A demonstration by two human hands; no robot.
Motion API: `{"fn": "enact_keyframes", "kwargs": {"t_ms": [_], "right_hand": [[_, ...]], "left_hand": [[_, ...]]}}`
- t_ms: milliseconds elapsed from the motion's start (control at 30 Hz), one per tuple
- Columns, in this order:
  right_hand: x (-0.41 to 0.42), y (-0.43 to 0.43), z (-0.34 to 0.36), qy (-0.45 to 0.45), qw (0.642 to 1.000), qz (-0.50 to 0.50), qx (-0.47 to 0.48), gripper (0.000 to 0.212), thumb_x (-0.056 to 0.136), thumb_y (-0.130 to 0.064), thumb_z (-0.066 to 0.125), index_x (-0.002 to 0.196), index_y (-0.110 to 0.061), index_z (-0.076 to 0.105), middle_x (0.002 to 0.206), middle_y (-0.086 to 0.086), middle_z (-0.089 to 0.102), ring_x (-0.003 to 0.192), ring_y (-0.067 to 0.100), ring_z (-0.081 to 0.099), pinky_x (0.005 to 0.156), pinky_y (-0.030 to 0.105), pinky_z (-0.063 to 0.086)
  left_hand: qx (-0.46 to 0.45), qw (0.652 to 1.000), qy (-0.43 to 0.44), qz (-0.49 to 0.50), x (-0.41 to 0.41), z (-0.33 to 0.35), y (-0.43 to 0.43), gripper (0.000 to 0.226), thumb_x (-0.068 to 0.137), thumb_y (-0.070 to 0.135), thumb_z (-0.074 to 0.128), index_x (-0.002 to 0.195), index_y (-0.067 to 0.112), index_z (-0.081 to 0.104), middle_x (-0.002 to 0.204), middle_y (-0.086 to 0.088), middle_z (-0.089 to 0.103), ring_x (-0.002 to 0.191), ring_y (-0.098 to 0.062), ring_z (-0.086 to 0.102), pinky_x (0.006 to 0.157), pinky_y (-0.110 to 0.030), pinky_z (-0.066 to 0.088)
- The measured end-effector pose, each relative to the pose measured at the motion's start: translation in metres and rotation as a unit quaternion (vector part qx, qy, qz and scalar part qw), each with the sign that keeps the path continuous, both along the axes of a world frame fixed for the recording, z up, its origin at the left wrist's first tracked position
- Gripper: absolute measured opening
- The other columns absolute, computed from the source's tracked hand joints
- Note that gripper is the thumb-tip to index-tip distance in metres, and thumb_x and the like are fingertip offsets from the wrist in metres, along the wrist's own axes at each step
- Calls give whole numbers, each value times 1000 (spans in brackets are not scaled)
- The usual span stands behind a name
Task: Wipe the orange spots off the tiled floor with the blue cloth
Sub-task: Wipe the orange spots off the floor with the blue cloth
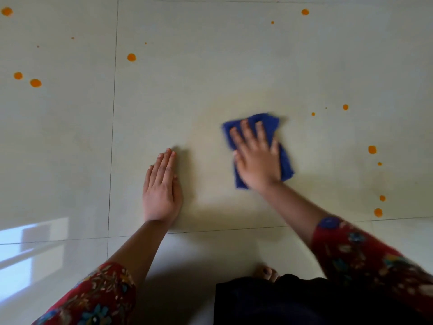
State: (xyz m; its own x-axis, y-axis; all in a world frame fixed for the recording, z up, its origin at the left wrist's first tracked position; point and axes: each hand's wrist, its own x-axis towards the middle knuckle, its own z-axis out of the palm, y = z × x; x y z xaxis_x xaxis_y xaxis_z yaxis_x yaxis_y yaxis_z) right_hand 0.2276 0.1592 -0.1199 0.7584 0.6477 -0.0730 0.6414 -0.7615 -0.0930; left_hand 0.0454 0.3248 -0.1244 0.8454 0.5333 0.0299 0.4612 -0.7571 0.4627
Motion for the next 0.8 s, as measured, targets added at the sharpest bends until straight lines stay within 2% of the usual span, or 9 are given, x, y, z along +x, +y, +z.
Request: {"fn": "enact_keyframes", "kwargs": {"t_ms": [100,167,233,300,433,533,667,733,800], "right_hand": [[-93,-27,-4,27,970,242,-1,57,96,-44,35,151,-36,24,161,-6,17,149,27,14,111,58,19],[-106,-81,-2,49,949,310,-7,57,97,-48,36,151,-40,21,161,-10,15,150,24,11,113,56,13],[-74,-123,-2,19,967,252,-26,61,95,-47,34,152,-41,13,161,-9,15,148,24,15,110,58,20],[-33,-150,-3,-12,994,100,-47,63,95,-45,31,153,-40,6,160,-7,17,147,26,18,108,60,26],[-35,-130,2,-12,994,-104,-31,59,96,-43,27,153,-30,21,161,0,19,148,29,15,108,62,23],[-117,-76,-8,10,995,101,-16,61,91,-45,33,150,-31,27,160,-1,22,145,30,21,104,59,26],[-171,-32,-4,48,941,332,46,53,98,-48,38,149,-36,31,159,-8,24,147,21,22,114,49,16],[-129,-30,-5,16,930,367,26,54,97,-45,36,150,-35,28,159,-8,24,147,20,22,111,51,19],[-73,-29,-8,-9,969,246,9,56,96,-42,33,150,-34,26,159,-7,24,146,22,24,106,54,27]], "left_hand": [[5,1000,-5,3,2,0,2,49,96,20,34,143,13,44,151,-3,42,142,-21,34,114,-44,30],[5,1000,-5,6,3,-1,2,47,96,20,36,141,12,48,149,-4,44,141,-22,36,114,-44,31],[0,1000,-6,-4,1,-1,3,48,95,20,35,140,11,49,149,-4,44,141,-23,35,114,-45,30],[1,1000,-6,-24,-5,3,3,48,95,20,34,140,10,49,149,-5,45,140,-23,36,114,-45,30],[6,1000,1,-2,-32,10,11,48,98,21,33,143,13,45,150,-4,43,141,-23,35,117,-43,25],[10,997,9,81,-70,7,14,47,98,17,34,143,14,44,150,-4,43,141,-24,34,117,-42,22],[9,990,11,138,-91,7,9,45,97,14,36,141,12,46,148,-5,45,139,-25,37,116,-42,24],[-3,990,8,140,-92,7,8,45,97,15,36,141,12,46,149,-5,44,140,-24,36,116,-43,24],[-9,990,7,139,-91,8,6,46,97,16,35,142,13,45,150,-4,43,141,-23,34,117,-44,23]]}}
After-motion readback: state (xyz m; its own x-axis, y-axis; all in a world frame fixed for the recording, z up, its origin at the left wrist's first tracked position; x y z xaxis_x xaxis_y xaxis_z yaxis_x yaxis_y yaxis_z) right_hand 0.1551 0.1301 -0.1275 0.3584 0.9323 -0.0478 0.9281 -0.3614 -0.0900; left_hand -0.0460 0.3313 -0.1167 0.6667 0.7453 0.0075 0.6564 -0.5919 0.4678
